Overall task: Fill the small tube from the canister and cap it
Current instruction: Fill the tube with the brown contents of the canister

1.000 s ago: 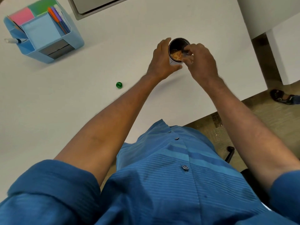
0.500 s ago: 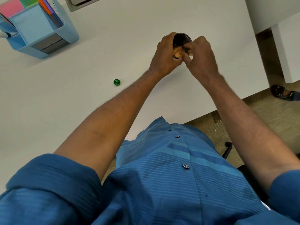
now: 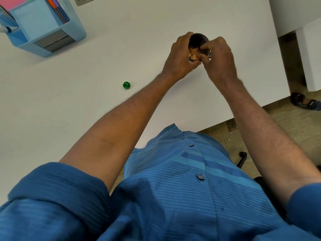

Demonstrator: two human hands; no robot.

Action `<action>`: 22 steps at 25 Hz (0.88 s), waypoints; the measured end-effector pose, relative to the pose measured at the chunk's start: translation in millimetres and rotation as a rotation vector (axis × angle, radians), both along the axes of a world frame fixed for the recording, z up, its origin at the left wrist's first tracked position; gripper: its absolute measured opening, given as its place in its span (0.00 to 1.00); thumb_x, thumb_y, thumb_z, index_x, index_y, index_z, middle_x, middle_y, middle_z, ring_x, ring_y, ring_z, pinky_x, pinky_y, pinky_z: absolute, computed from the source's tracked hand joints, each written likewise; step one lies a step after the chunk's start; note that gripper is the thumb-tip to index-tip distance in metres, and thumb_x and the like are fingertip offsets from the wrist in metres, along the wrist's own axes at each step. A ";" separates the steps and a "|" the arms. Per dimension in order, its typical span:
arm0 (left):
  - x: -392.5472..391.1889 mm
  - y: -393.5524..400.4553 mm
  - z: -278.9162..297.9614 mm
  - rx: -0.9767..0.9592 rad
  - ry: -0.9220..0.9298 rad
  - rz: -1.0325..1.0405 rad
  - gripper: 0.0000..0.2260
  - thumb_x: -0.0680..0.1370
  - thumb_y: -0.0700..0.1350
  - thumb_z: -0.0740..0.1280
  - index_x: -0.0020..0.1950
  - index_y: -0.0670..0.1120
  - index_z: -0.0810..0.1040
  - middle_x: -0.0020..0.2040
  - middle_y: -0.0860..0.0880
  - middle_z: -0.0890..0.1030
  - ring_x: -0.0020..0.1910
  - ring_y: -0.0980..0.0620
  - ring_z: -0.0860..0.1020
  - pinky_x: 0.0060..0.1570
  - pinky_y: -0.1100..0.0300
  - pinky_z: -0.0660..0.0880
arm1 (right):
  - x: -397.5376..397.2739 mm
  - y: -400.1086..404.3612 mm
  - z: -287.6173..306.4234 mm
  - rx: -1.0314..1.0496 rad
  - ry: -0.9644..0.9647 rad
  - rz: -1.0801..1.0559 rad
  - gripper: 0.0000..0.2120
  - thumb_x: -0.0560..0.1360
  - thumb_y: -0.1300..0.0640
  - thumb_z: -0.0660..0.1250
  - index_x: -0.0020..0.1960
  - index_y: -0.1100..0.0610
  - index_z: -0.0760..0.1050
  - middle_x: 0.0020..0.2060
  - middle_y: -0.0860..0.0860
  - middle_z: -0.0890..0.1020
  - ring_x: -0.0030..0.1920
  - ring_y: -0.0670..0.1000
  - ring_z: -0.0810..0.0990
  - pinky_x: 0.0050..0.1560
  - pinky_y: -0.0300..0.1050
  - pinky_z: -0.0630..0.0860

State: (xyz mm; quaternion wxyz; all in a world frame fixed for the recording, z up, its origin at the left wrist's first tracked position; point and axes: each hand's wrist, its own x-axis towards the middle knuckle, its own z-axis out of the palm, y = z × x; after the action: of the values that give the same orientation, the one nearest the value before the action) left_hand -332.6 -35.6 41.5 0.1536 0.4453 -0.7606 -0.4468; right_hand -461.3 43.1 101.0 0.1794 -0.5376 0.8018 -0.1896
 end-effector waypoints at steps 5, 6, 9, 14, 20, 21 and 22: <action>-0.7 -0.9 -1.2 -0.028 -0.008 -0.014 0.36 0.69 0.56 0.77 0.72 0.46 0.70 0.67 0.48 0.78 0.65 0.50 0.75 0.61 0.57 0.77 | -1.8 1.0 -1.6 -0.007 -0.037 -0.041 0.12 0.78 0.59 0.71 0.62 0.55 0.79 0.58 0.56 0.77 0.54 0.49 0.79 0.54 0.39 0.79; -0.6 -0.9 -1.6 -0.028 -0.010 -0.017 0.36 0.69 0.56 0.77 0.73 0.46 0.70 0.68 0.48 0.77 0.66 0.50 0.74 0.62 0.57 0.77 | -2.7 2.0 -2.1 -0.009 -0.048 -0.050 0.13 0.78 0.59 0.71 0.62 0.55 0.78 0.59 0.56 0.77 0.53 0.46 0.78 0.53 0.33 0.77; 1.7 0.0 -1.7 -0.012 -0.036 -0.008 0.40 0.68 0.58 0.77 0.76 0.47 0.67 0.71 0.48 0.76 0.68 0.49 0.74 0.65 0.53 0.77 | -5.6 4.4 -2.4 -0.031 -0.108 -0.107 0.16 0.77 0.60 0.72 0.64 0.56 0.77 0.60 0.55 0.77 0.54 0.42 0.75 0.48 0.22 0.71; 34.9 3.1 5.2 0.032 -0.133 -0.049 0.46 0.73 0.55 0.78 0.83 0.46 0.56 0.81 0.45 0.64 0.78 0.44 0.64 0.70 0.57 0.65 | -5.7 12.9 -4.9 -0.021 -0.117 -0.135 0.15 0.76 0.60 0.72 0.62 0.57 0.77 0.59 0.56 0.77 0.52 0.43 0.74 0.47 0.19 0.67; 144.8 10.3 -16.2 -0.141 -0.347 0.179 0.23 0.75 0.50 0.74 0.70 0.49 0.77 0.75 0.45 0.73 0.74 0.43 0.70 0.71 0.49 0.67 | 11.8 16.5 4.7 -0.176 -0.267 -0.291 0.13 0.74 0.56 0.71 0.59 0.56 0.79 0.54 0.52 0.79 0.45 0.36 0.76 0.44 0.25 0.71; 160.4 13.7 -17.7 -0.131 -0.383 0.229 0.21 0.75 0.50 0.74 0.68 0.49 0.78 0.73 0.46 0.73 0.74 0.43 0.70 0.70 0.49 0.66 | 17.4 18.8 5.0 -0.198 -0.283 -0.307 0.13 0.74 0.56 0.71 0.59 0.56 0.79 0.55 0.53 0.79 0.45 0.36 0.76 0.44 0.27 0.73; 173.3 17.5 -18.6 -0.102 -0.419 0.262 0.20 0.76 0.50 0.74 0.67 0.50 0.79 0.72 0.46 0.73 0.73 0.44 0.70 0.69 0.49 0.66 | 23.9 21.9 5.1 -0.213 -0.296 -0.309 0.13 0.75 0.57 0.71 0.58 0.55 0.79 0.55 0.53 0.79 0.45 0.36 0.77 0.44 0.28 0.74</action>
State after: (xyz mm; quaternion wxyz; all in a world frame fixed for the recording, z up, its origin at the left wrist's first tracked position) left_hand -159.2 -18.1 22.9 0.0713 0.6149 -0.7329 -0.2822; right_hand -437.4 65.0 106.1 0.2061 -0.3907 0.8151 -0.3748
